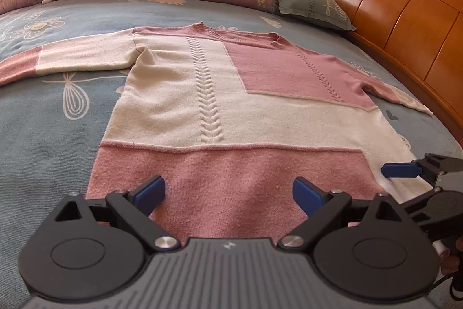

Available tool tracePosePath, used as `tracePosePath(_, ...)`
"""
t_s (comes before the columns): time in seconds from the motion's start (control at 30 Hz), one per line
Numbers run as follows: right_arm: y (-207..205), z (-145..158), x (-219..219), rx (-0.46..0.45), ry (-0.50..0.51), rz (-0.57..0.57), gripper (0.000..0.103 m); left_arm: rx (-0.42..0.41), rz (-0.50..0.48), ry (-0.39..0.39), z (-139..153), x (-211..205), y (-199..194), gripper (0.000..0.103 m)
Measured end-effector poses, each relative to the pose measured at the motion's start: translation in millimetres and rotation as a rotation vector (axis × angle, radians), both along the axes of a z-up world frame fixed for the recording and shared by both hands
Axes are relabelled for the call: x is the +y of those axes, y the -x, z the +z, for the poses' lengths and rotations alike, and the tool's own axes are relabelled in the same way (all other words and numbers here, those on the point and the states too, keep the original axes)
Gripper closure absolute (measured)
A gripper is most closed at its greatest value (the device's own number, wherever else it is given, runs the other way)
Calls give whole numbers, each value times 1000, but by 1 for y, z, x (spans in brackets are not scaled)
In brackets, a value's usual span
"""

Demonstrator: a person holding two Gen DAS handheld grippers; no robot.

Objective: Fold clothes

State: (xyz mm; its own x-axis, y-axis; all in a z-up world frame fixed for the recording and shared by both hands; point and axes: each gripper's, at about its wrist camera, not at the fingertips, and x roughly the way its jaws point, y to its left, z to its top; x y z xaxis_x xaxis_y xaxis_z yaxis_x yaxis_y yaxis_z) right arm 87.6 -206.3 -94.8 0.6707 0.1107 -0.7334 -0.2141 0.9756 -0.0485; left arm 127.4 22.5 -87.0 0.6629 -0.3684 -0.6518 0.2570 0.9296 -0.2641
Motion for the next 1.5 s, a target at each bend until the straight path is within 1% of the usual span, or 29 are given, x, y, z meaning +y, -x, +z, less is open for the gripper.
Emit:
tracePosePath(0.07, 15, -1, -9, 6, -25, -10, 0, 33, -20, 46, 11, 8, -18, 8)
tracePosePath(0.13, 24, 1, -13, 23, -20, -15, 0, 41, -67, 63, 24, 11, -40, 8)
tracePosePath(0.17, 24, 4, -14, 52, -22, -27, 0, 39, -98, 59, 27, 9, -50, 8)
tracePosePath(0.23, 24, 10, -15, 106, -24, -50, 0, 37, -151, 39, 29, 5, -66, 7)
tracePosePath(0.27, 22, 14, -14, 111, -24, -55, 0, 36, -177, 29, 30, 2, -74, 7)
tracePosePath(0.33, 19, 22, -7, 80, -23, -43, 0, 61, -235, 52, 21, 1, -87, 7)
tracePosePath(0.37, 13, 24, 1, 72, -18, -25, 0, 74, -249, 67, 13, 1, -91, 7)
tracePosePath(0.4, 7, 26, 8, 65, -13, -7, 0, 90, -254, 71, 6, 2, -95, 7)
tracePosePath(0.47, -5, 31, 23, 50, -6, 34, 0, 115, -253, 55, -4, 6, -98, 7)
tracePosePath(0.5, -12, 31, 35, 45, -12, 68, 0, 111, -266, 60, -5, 9, -98, 7)
tracePosePath(0.57, -23, 31, 60, 28, -24, 150, 0, 105, -284, 91, -3, 17, -97, 7)
tracePosePath(0.67, -37, 26, 96, -6, -24, 262, 0, 99, -264, 123, -6, 30, -96, 6)
tracePosePath(0.7, -41, 21, 105, -4, -15, 275, 0, 97, -258, 131, -9, 33, -96, 6)
tracePosePath(0.77, -45, 9, 115, 31, 2, 283, 0, 88, -251, 154, -9, 38, -97, 6)
tracePosePath(0.83, -32, 4, 113, 3, 14, 290, 0, 73, -253, 139, -6, 37, -93, 6)
tracePosePath(0.9, -14, 5, 103, 11, 8, 291, 0, 52, -259, 120, -3, 33, -87, 6)
tracePosePath(0.97, 1, 9, 87, 37, -38, 266, 0, 34, -273, 113, -1, 28, -82, 6)
tracePosePath(1.03, 8, 13, 69, 98, -92, 240, 0, 22, -303, 123, 1, 22, -77, 6)
tracePosePath(1.1, 17, 21, 50, 29, -83, 174, 0, 15, -331, 117, 1, 15, -72, 6)
tracePosePath(1.17, 15, 27, 27, -7, -82, 75, 0, 10, -350, 94, 0, 8, -68, 6)
tracePosePath(1.27, 7, 24, -13, 18, -114, -73, 0, 31, -361, 68, -8, 0, -67, 6)
tracePosePath(1.37, 7, 9, -49, 116, -120, -222, 0, 29, -359, 52, -11, -1, -65, 6)
tracePosePath(1.4, 12, 8, -57, 109, -97, -251, 0, 31, -358, 55, -11, -1, -65, 6)
tracePosePath(1.43, 17, 8, -64, 107, -96, -264, 0, 32, -357, 58, -11, 0, -65, 6)
tracePosePath(1.5, 23, 11, -74, 83, -125, -287, 0, 36, -355, 61, -11, 1, -65, 4)
